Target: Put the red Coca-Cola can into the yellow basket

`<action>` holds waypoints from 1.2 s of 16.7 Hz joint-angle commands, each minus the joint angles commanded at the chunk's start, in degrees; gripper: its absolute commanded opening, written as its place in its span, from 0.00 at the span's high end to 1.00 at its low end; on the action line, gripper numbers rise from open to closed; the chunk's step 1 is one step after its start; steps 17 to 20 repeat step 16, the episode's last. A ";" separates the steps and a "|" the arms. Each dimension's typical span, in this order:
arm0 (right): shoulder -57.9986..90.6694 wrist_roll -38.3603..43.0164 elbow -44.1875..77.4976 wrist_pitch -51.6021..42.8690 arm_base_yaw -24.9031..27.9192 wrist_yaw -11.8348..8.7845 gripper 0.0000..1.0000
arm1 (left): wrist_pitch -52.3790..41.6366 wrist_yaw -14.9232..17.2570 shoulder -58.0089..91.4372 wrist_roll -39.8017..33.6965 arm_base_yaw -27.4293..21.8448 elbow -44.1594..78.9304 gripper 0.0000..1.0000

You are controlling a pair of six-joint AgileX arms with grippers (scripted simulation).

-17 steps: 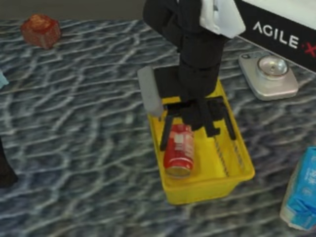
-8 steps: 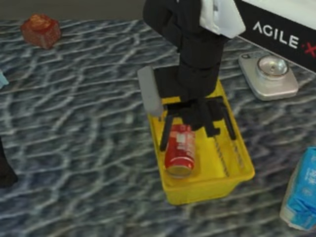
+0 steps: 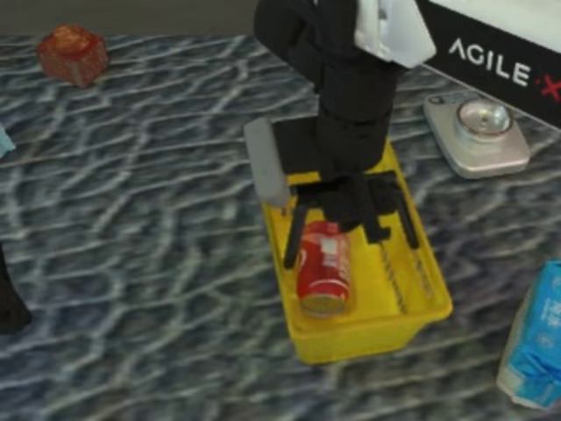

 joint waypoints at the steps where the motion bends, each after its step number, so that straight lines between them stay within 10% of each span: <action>1: 0.00 0.00 0.00 0.00 0.00 0.00 1.00 | 0.00 0.00 0.00 0.00 0.00 0.00 0.00; 20: -1.18 -2.14 9.57 -10.76 -1.68 0.01 1.00 | 0.00 0.00 0.00 0.00 0.00 0.00 0.00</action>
